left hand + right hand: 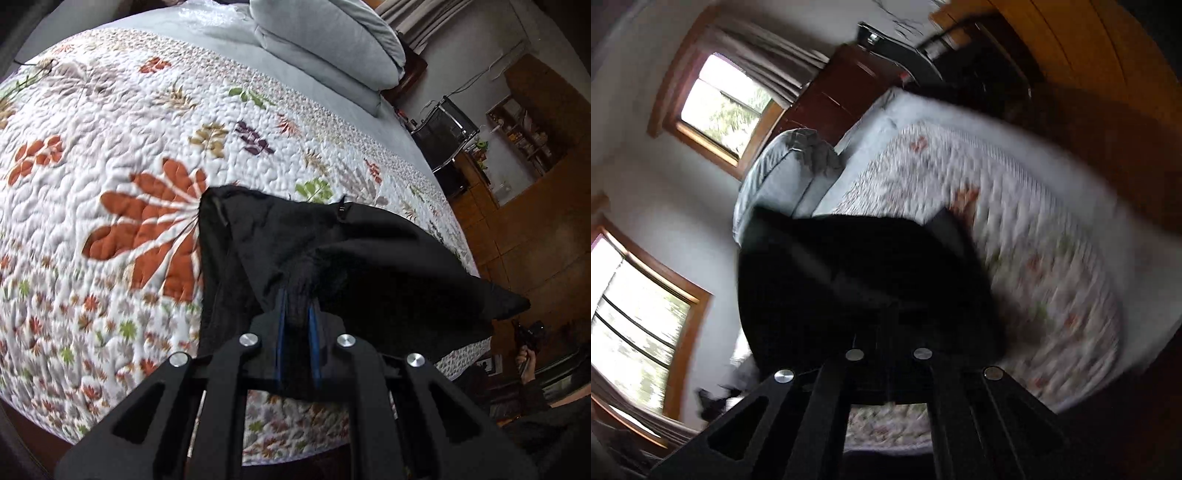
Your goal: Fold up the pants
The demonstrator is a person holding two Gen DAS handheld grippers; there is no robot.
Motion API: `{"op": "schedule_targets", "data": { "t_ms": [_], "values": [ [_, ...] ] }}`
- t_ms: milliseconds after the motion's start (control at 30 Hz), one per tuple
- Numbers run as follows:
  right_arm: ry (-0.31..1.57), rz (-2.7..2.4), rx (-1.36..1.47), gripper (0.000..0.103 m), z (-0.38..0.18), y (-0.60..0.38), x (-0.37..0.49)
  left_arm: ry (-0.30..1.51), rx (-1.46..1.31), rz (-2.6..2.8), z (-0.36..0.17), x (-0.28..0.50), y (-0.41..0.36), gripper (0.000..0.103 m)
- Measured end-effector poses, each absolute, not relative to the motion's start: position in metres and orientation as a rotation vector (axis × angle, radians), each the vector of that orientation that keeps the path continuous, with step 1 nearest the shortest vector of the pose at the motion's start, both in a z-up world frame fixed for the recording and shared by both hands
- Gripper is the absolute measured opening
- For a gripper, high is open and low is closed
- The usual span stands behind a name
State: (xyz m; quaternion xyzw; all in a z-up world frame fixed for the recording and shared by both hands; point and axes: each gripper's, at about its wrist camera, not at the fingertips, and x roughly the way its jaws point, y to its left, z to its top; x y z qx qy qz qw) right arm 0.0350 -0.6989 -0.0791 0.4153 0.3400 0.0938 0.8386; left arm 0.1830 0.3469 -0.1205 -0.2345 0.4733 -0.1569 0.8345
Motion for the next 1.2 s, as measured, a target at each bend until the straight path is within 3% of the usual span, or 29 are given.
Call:
{"op": "schedule_targets", "data": {
  "t_ms": [67,100,133,200,367,433,600,733,800,933,967,1000,1033,1067,1100,1133,1200],
  "values": [
    [0.729,0.221,0.962,0.007,-0.100,-0.688,0.034,1.014,-0.501,-0.336,-0.125,0.178,0.349,0.009],
    [0.729,0.224,0.990,0.022,-0.107,-0.684,0.031,1.021,-0.496,-0.336,-0.128,0.177,0.348,0.009],
    [0.729,0.212,1.019,0.054,-0.113,-0.681,0.029,1.024,-0.499,-0.336,-0.129,0.176,0.348,0.009],
    [0.713,0.111,1.080,0.092,-0.127,-0.683,0.019,1.029,-0.505,-0.338,-0.131,0.174,0.347,0.009],
    [0.606,0.189,1.295,0.092,-0.145,-0.703,0.000,1.060,-0.509,-0.333,-0.135,0.175,0.350,0.011],
    [0.596,0.238,1.319,0.098,-0.146,-0.709,0.004,1.064,-0.506,-0.327,-0.134,0.174,0.351,0.012],
    [0.829,0.171,1.078,0.097,-0.142,-0.698,0.047,1.093,-0.499,-0.286,-0.137,0.172,0.348,0.016],
    [0.965,0.103,0.765,0.089,-0.124,-0.676,0.071,1.110,-0.466,-0.244,-0.131,0.166,0.344,0.022],
    [0.973,0.063,0.618,0.087,-0.107,-0.675,0.087,1.095,-0.444,-0.199,-0.117,0.164,0.347,0.034],
    [1.064,0.081,0.561,0.086,-0.105,-0.677,0.138,1.035,-0.348,-0.149,-0.080,0.162,0.332,0.043],
    [1.085,0.079,0.548,0.086,-0.107,-0.679,0.148,1.027,-0.309,-0.145,-0.073,0.162,0.322,0.056],
    [1.104,0.097,0.543,0.086,-0.106,-0.676,0.157,1.018,-0.285,-0.147,-0.069,0.163,0.314,0.082],
    [1.115,0.115,0.530,0.086,-0.105,-0.673,0.165,1.007,-0.259,-0.153,-0.064,0.164,0.304,0.094],
    [1.125,0.116,0.501,0.084,-0.105,-0.672,0.167,1.004,-0.207,-0.151,-0.061,0.168,0.289,0.096],
    [1.149,0.112,0.437,0.065,-0.103,-0.665,0.174,1.013,-0.156,-0.147,-0.060,0.172,0.277,0.097],
    [1.167,0.128,0.391,0.038,-0.102,-0.661,0.178,1.016,-0.125,-0.154,-0.059,0.175,0.268,0.097],
    [1.166,0.143,0.364,0.025,-0.097,-0.656,0.181,1.008,-0.047,-0.176,-0.056,0.183,0.244,0.097]
  ]
}}
